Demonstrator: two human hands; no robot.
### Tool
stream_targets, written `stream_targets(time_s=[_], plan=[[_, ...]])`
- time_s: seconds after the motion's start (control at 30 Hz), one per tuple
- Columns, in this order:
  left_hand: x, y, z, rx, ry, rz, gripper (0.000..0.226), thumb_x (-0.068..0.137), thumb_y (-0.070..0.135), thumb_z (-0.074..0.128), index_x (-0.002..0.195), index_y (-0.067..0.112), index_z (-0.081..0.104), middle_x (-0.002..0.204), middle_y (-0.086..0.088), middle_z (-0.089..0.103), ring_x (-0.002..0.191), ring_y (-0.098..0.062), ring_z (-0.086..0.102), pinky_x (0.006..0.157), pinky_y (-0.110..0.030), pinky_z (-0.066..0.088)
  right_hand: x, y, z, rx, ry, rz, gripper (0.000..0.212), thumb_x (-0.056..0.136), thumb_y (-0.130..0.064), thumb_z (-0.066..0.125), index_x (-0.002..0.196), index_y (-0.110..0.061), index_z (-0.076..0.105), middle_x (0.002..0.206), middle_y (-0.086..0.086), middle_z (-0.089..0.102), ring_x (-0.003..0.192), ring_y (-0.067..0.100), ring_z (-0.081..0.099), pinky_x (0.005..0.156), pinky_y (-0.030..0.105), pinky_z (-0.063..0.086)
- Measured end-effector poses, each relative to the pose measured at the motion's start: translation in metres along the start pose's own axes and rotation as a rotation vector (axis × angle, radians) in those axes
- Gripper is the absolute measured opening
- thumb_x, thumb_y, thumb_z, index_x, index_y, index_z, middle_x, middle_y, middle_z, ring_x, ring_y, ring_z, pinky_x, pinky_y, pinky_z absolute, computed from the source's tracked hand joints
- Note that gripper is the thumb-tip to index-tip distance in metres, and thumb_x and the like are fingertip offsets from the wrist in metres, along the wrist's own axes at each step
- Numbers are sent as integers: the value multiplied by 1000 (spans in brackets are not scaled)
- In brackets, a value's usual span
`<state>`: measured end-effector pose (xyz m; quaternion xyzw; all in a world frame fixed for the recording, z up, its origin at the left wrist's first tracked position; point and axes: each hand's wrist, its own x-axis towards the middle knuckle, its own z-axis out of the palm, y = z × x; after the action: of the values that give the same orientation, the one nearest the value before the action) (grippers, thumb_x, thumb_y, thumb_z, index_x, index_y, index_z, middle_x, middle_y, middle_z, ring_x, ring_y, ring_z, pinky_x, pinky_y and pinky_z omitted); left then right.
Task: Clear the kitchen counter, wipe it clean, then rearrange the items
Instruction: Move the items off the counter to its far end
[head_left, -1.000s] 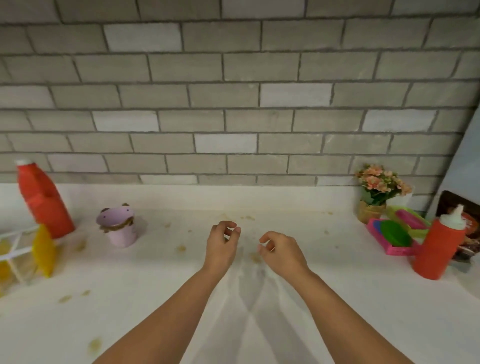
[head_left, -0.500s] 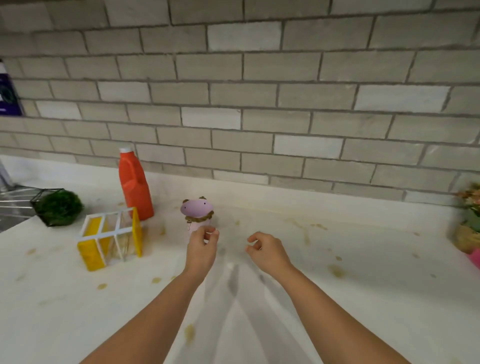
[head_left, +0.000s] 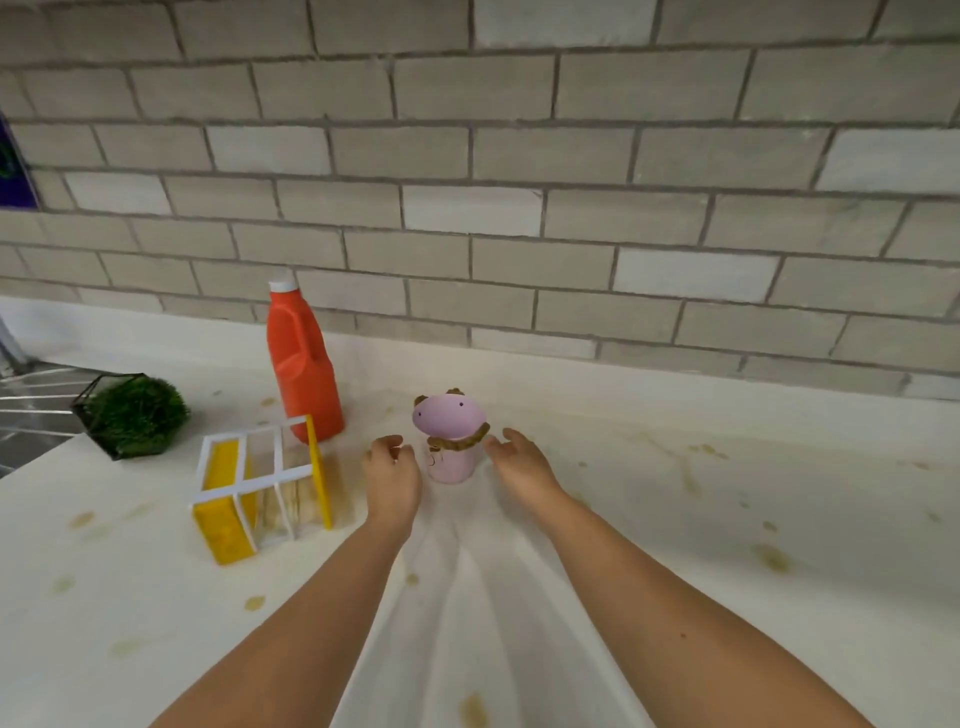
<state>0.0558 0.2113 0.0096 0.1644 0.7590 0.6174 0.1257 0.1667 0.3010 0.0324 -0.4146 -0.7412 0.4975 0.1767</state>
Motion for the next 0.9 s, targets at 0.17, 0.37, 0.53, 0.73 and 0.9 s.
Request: stream_targets(time_s=[0.17, 0.37, 0.53, 0.73, 0.9], plan=[[25, -1, -2, -74, -116, -60, 25, 96, 16, 33, 110, 10, 52, 119, -23, 55, 104, -33, 52, 94, -42, 44, 21, -6, 25, 88, 66, 50, 57, 100, -40, 28, 149, -11, 21, 155, 7, 26, 141, 23, 28, 110, 29, 24], [32, 3, 5, -177, -321, -118, 41, 99, 32, 32, 134, 16, 42, 130, -4, 49, 111, -20, 47, 95, -34, 39, 28, -7, 51, 255, 99, 56, 42, 100, -38, 28, 130, -17, 49, 133, 9, 55, 119, 27, 52, 99, 35, 42], [31, 6, 8, -220, -353, -106, 36, 99, 27, 34, 131, 13, 44, 123, -4, 53, 101, -17, 49, 81, -29, 37, 23, -6, 55, 349, 135, 81, 36, 99, -36, 33, 127, -20, 50, 127, 5, 58, 112, 23, 55, 80, 29, 43], [17, 21, 17, -272, -380, -61, 29, 98, 28, 36, 123, 15, 46, 111, -3, 52, 96, -19, 50, 73, -26, 38, 11, -3, 35, 402, 223, 64, 37, 100, -35, 32, 130, -19, 48, 123, 6, 58, 99, 20, 51, 62, 21, 39], [-9, 38, 39, -277, -458, 15, 22, 98, 24, 39, 118, 18, 45, 115, -5, 53, 99, -19, 51, 80, -30, 39, -12, 2, -3, 413, 325, 31, 37, 100, -35, 33, 130, -20, 48, 123, 6, 59, 99, 19, 51, 61, 20, 38]])
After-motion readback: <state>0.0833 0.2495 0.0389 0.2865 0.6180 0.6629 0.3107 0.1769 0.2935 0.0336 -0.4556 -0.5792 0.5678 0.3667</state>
